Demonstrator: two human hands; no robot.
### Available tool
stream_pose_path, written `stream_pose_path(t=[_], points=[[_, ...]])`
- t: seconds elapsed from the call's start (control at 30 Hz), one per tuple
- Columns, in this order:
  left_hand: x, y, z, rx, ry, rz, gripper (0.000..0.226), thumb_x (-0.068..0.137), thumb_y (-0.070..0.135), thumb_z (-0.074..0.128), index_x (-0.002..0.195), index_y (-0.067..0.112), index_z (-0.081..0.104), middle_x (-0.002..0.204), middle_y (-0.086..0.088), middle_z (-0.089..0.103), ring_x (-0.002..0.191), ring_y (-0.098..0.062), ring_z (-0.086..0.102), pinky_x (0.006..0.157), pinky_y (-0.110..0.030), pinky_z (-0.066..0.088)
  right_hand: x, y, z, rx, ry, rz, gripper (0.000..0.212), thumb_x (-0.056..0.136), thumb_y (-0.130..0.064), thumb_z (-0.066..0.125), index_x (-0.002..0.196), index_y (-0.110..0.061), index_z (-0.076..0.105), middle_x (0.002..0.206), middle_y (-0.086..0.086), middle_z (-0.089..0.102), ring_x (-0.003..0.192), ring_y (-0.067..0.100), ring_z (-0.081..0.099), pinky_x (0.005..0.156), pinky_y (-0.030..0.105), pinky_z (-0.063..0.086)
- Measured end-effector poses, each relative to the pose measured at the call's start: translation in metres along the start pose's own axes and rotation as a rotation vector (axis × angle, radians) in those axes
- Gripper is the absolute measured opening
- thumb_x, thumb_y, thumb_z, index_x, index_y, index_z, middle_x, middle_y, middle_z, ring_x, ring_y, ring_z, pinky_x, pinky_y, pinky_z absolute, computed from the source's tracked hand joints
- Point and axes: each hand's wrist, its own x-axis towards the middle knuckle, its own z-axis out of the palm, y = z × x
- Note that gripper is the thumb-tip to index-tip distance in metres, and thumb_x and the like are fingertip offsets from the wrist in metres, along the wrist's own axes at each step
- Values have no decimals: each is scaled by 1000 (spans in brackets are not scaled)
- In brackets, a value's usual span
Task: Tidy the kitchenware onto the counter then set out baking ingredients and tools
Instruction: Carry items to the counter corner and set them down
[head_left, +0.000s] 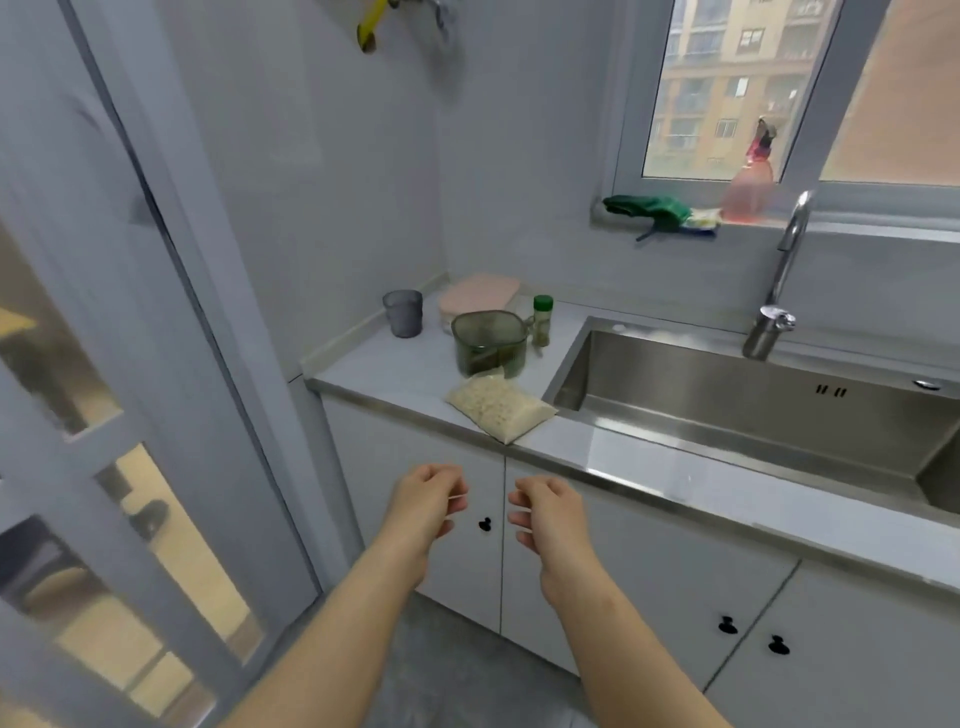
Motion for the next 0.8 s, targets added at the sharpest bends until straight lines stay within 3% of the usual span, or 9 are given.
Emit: stream_pose_path(t=[0.37, 0.57, 0.67, 0.73, 0.8], points=[[220, 51, 22, 46, -90, -23, 15, 94, 17, 47, 82, 18, 56, 84, -3, 60, 77, -14, 58, 64, -25, 42, 192, -35, 70, 31, 163, 1, 14, 91, -11, 47, 80, -16, 54, 85, 4, 57, 70, 15, 51, 64, 27, 40], [318, 92, 22, 113, -128, -15, 15, 95, 16, 46, 83, 18, 55, 86, -3, 58, 81, -16, 55, 76, -30, 44, 266, -62, 97, 39, 266, -9, 14, 94, -17, 47, 82, -19, 54, 91, 3, 59, 79, 17, 55, 74, 30, 44], [355, 101, 29, 105, -100, -4, 11, 94, 12, 45, 99, 13, 55, 92, -5, 57, 81, -16, 53, 69, -28, 44, 299, -68, 97, 6, 331, 8, 13, 94, -18, 47, 83, -21, 53, 92, 0, 59, 85, 19, 57, 80, 35, 45], [369, 106, 35, 96, -107, -22, 27, 94, 14, 49, 121, 13, 45, 115, -9, 53, 98, -22, 53, 82, -34, 45, 315, -72, 94, 2, 383, 4, 10, 93, -16, 47, 87, -20, 54, 90, -2, 57, 90, 22, 57, 83, 38, 46], [387, 108, 44, 73, -146, -25, 55, 93, 18, 53, 141, 15, 27, 142, -10, 36, 124, -27, 42, 98, -38, 38, 337, -78, 92, -12, 408, -10, 13, 92, -14, 47, 101, -15, 56, 92, -4, 55, 96, 23, 56, 84, 37, 45]])
